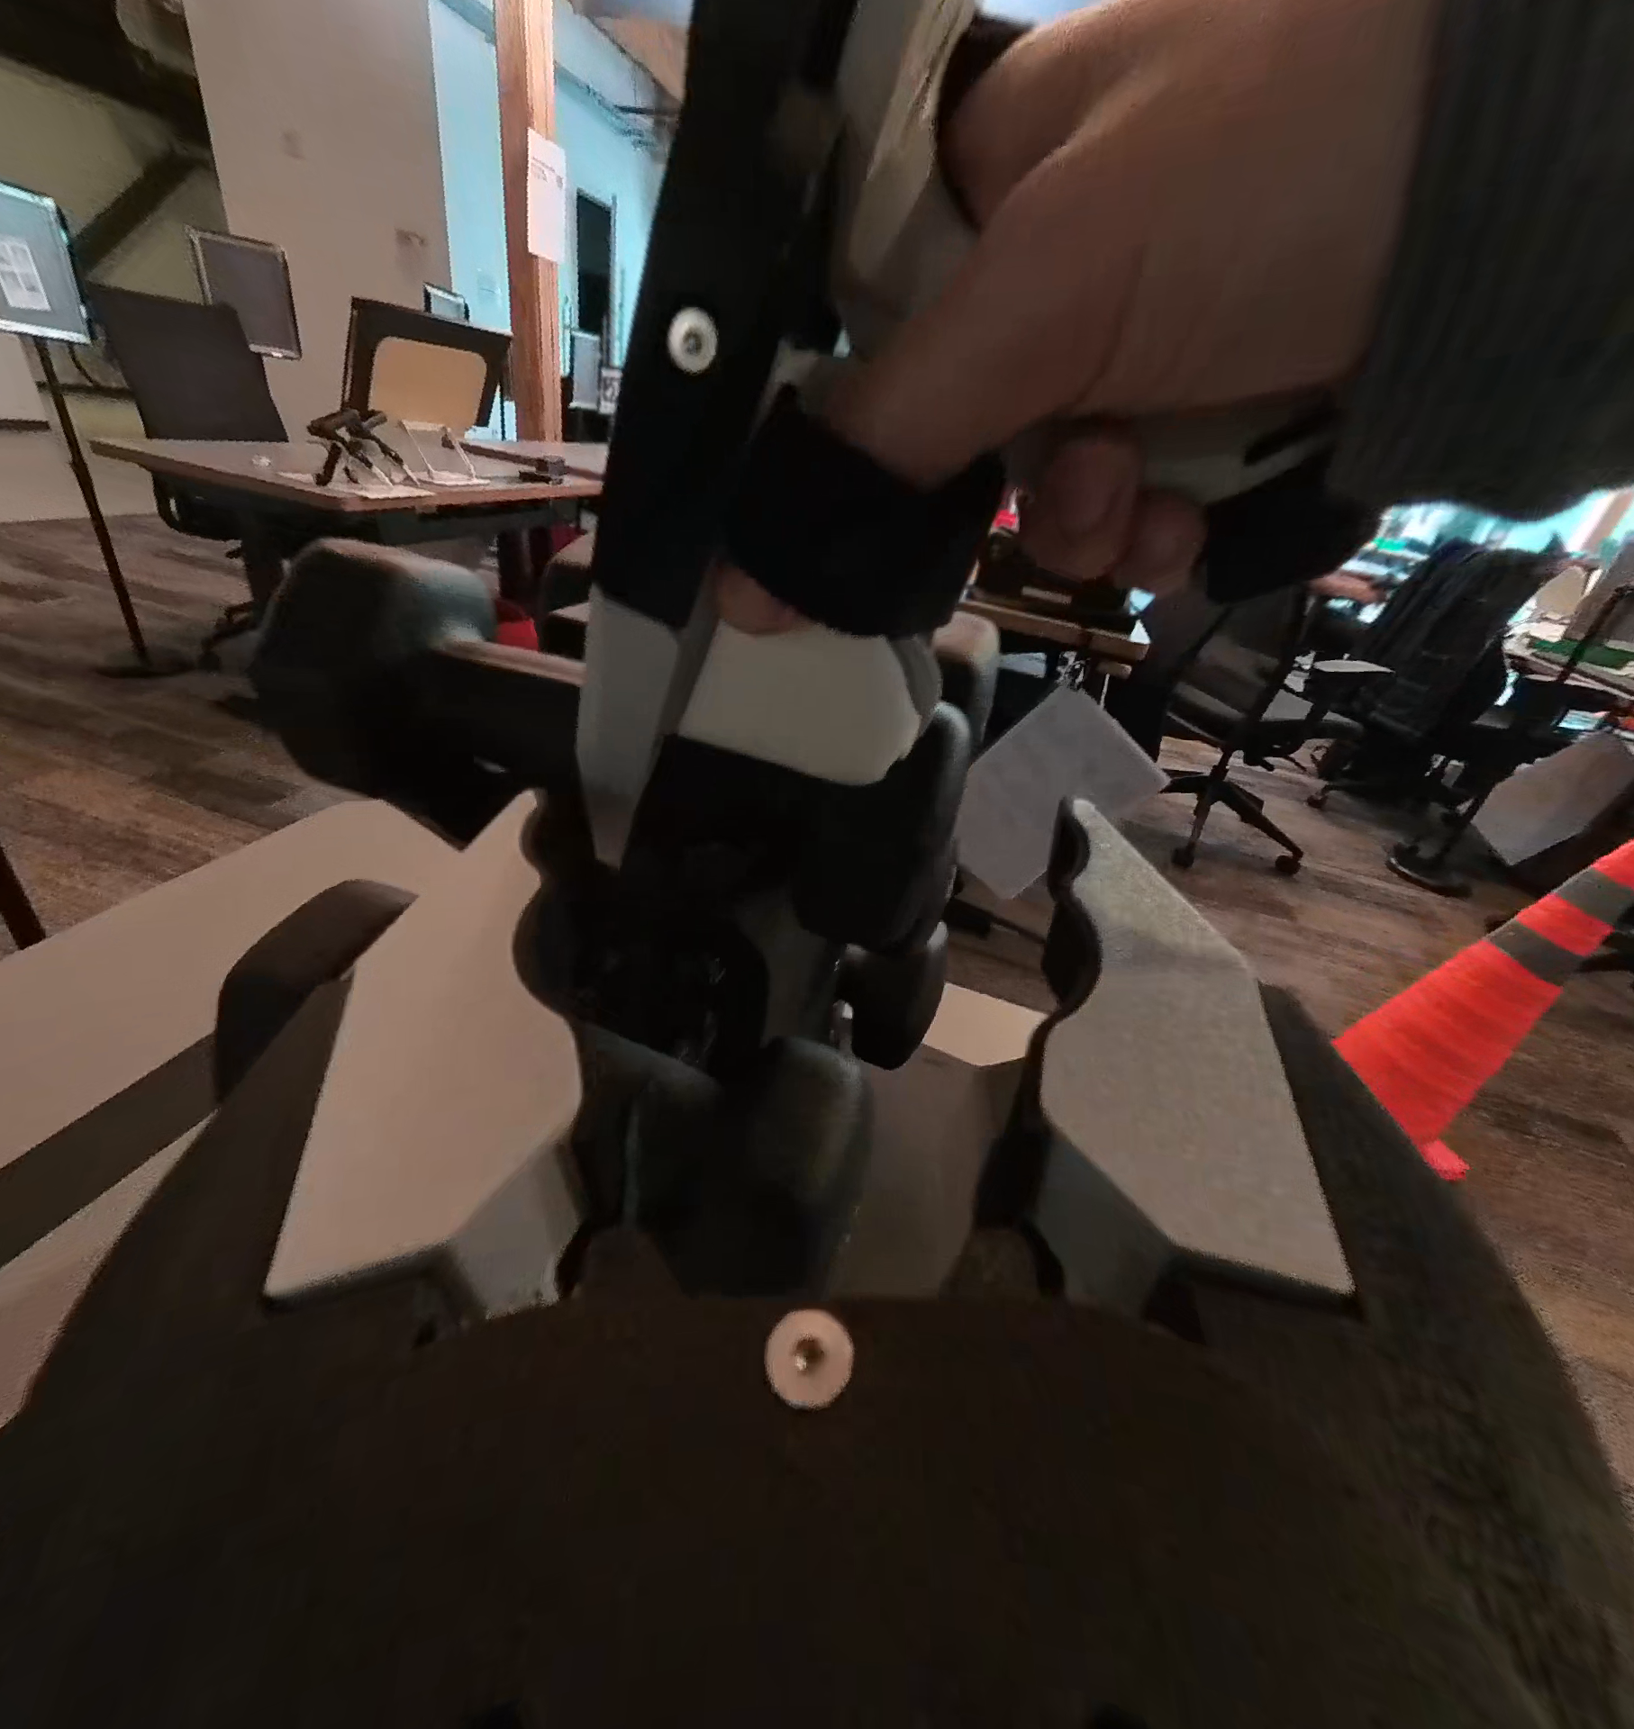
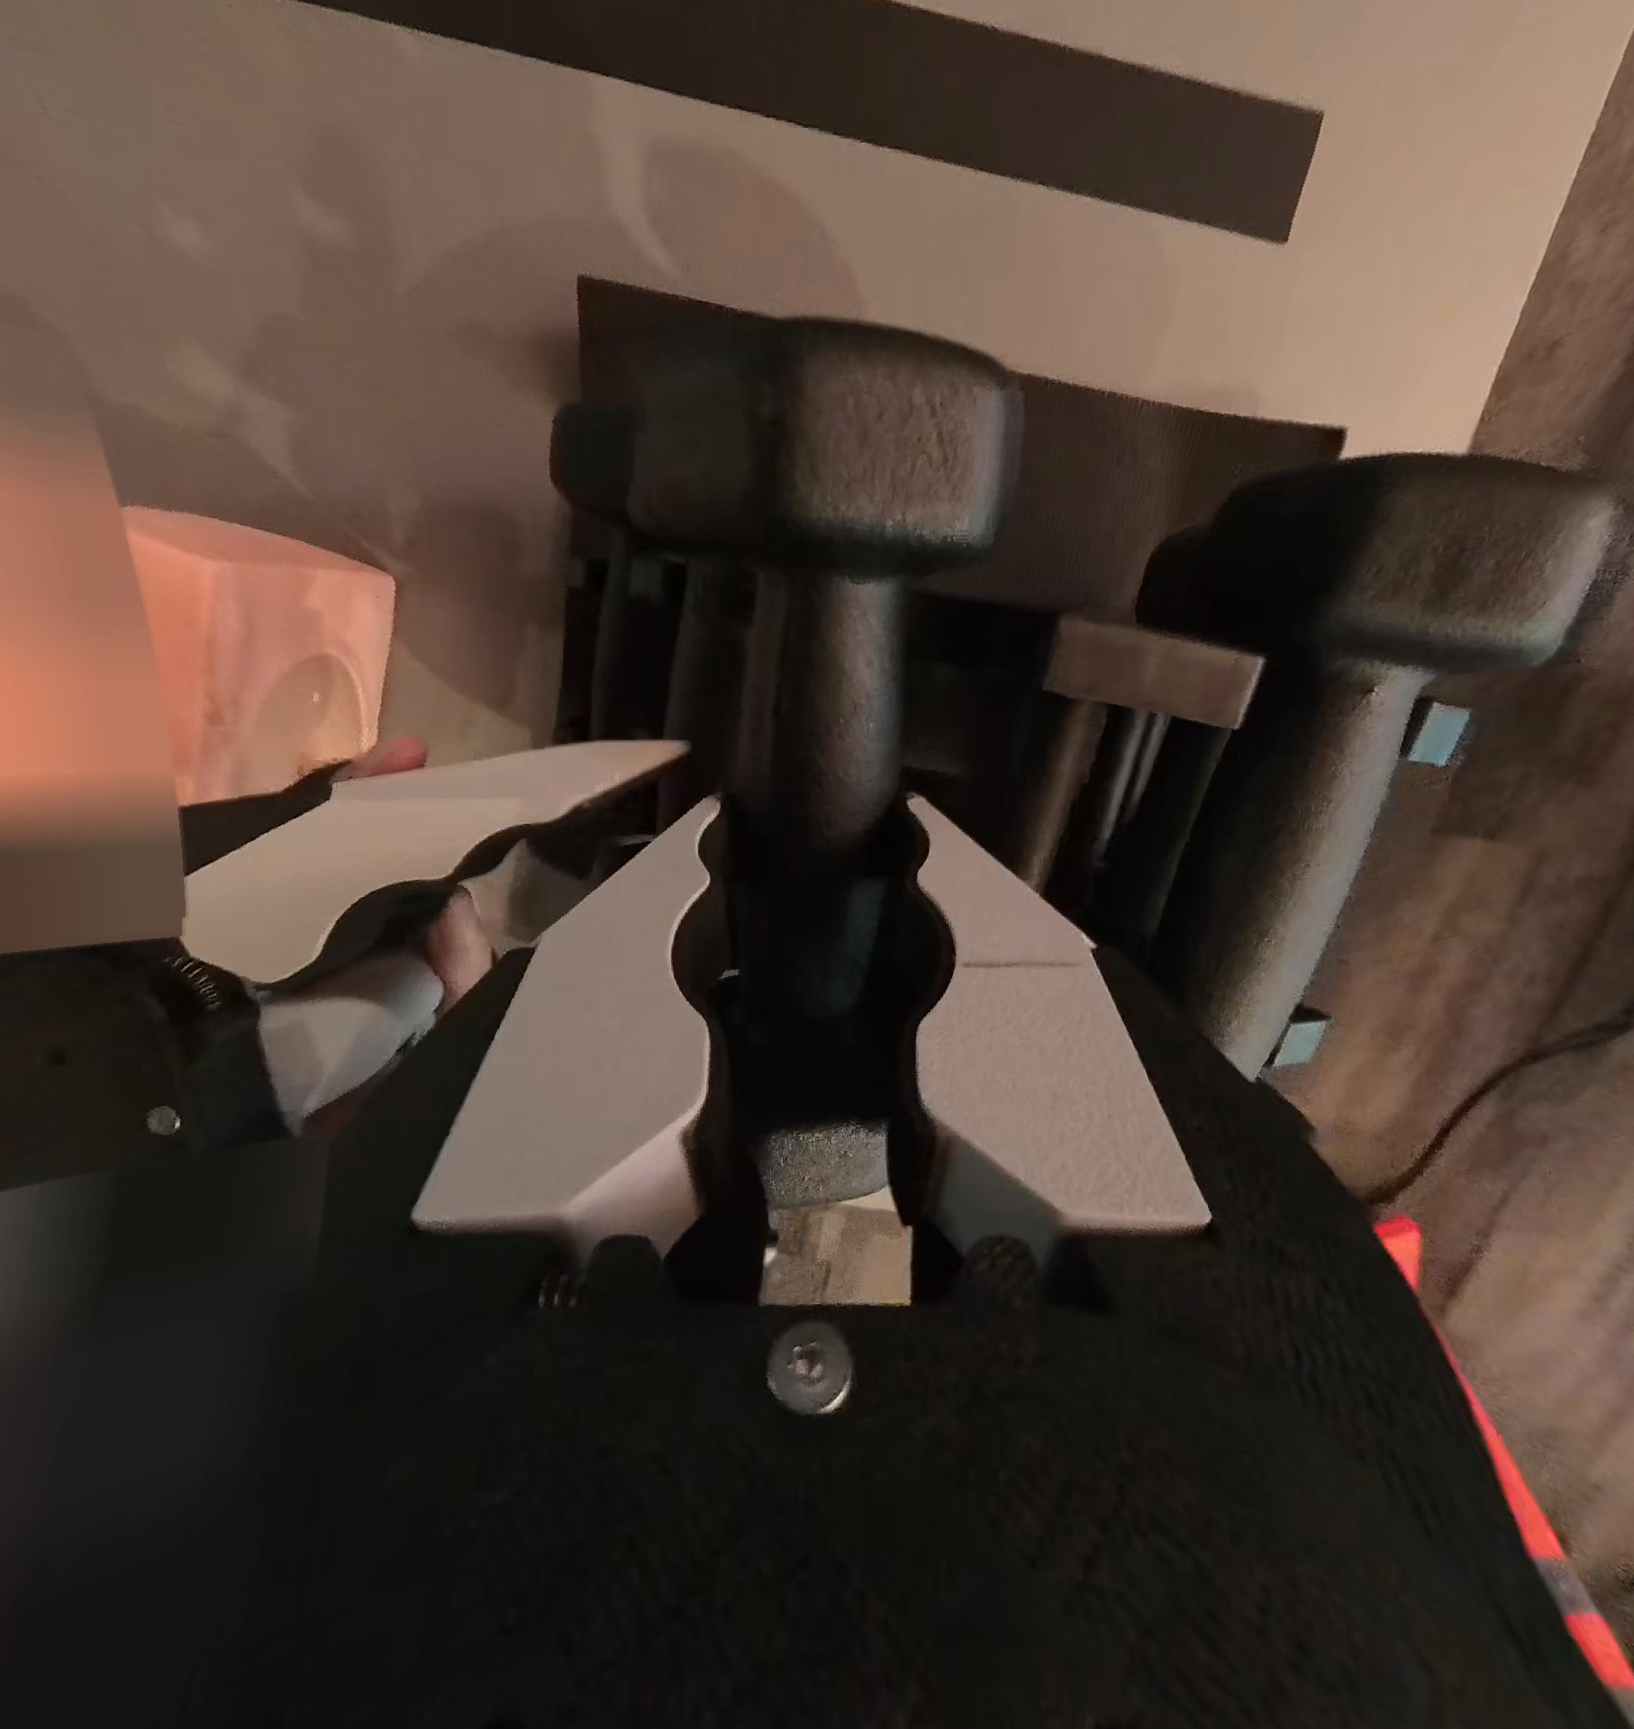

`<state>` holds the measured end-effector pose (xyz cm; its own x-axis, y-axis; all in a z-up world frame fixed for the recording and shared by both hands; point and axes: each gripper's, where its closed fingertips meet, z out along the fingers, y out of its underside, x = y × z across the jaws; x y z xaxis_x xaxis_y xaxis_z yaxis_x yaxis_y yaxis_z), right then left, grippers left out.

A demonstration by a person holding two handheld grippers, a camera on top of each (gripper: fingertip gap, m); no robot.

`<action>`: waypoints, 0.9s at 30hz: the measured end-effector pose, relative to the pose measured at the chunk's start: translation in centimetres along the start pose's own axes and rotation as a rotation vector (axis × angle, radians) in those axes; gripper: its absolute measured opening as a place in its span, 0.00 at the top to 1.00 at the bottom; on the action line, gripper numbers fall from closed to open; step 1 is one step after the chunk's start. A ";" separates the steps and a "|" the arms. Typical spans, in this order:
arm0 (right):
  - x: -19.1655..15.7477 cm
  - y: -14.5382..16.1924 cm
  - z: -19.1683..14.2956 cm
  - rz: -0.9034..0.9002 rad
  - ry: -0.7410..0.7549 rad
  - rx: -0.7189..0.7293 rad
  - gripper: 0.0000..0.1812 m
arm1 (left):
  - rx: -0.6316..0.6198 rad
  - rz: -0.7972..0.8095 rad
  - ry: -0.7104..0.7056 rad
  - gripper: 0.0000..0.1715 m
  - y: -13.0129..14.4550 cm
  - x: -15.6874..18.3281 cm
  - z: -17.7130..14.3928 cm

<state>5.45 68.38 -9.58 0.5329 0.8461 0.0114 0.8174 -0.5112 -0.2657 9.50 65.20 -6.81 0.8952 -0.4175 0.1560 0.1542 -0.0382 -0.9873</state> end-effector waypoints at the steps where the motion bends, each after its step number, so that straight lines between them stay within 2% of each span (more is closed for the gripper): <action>1: 0.1 0.0 0.0 0.012 -0.003 -0.001 0.83 | -0.005 0.001 -0.005 0.40 0.2 -0.2 0.0; 5: 0.3 -0.3 0.0 0.056 -0.008 0.014 0.82 | -0.013 -0.015 0.005 0.40 0.9 0.2 -0.4; 7: 1.6 -0.6 -1.1 0.010 0.082 0.058 0.69 | -0.011 0.004 -0.003 0.39 1.1 0.6 -1.1; 8: 2.1 -0.9 -2.2 -0.018 0.123 0.102 0.68 | -0.003 0.020 -0.006 0.39 1.1 1.0 -1.6; 11: 2.3 -1.5 -6.6 -0.152 0.250 0.317 0.57 | 0.057 0.064 -0.024 0.39 0.6 2.3 -4.2; 13: 0.4 -0.7 -9.8 -0.265 0.276 0.559 0.52 | 0.108 0.074 -0.033 0.39 0.5 3.5 -6.5; 15: -3.4 2.2 -12.3 -0.362 0.196 0.835 0.52 | 0.155 0.077 -0.029 0.38 0.7 5.2 -8.8; 18: -8.3 9.4 -13.6 -0.466 0.109 1.157 0.52 | 0.212 0.098 -0.020 0.36 1.2 8.3 -11.7; 20: -10.2 14.3 -13.0 -0.481 0.096 1.303 0.49 | 0.245 0.119 -0.003 0.36 1.3 11.0 -12.9; 22: -12.2 18.6 -12.1 -0.474 0.017 1.432 0.45 | 0.271 0.168 0.017 0.34 1.3 14.0 -13.8; 25: -13.3 23.3 -12.1 -0.365 -0.101 1.680 0.38 | 0.255 0.281 -0.012 0.31 2.0 17.5 -15.3; 27: -13.3 25.4 -11.8 -0.281 -0.155 1.761 0.37 | 0.247 0.344 -0.060 0.31 2.7 19.0 -16.8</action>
<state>21.75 42.31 -5.07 0.3247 0.9287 0.1792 -0.3573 0.2958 -0.8859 19.88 41.93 -7.01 0.9336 -0.3140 -0.1725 -0.0688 0.3156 -0.9464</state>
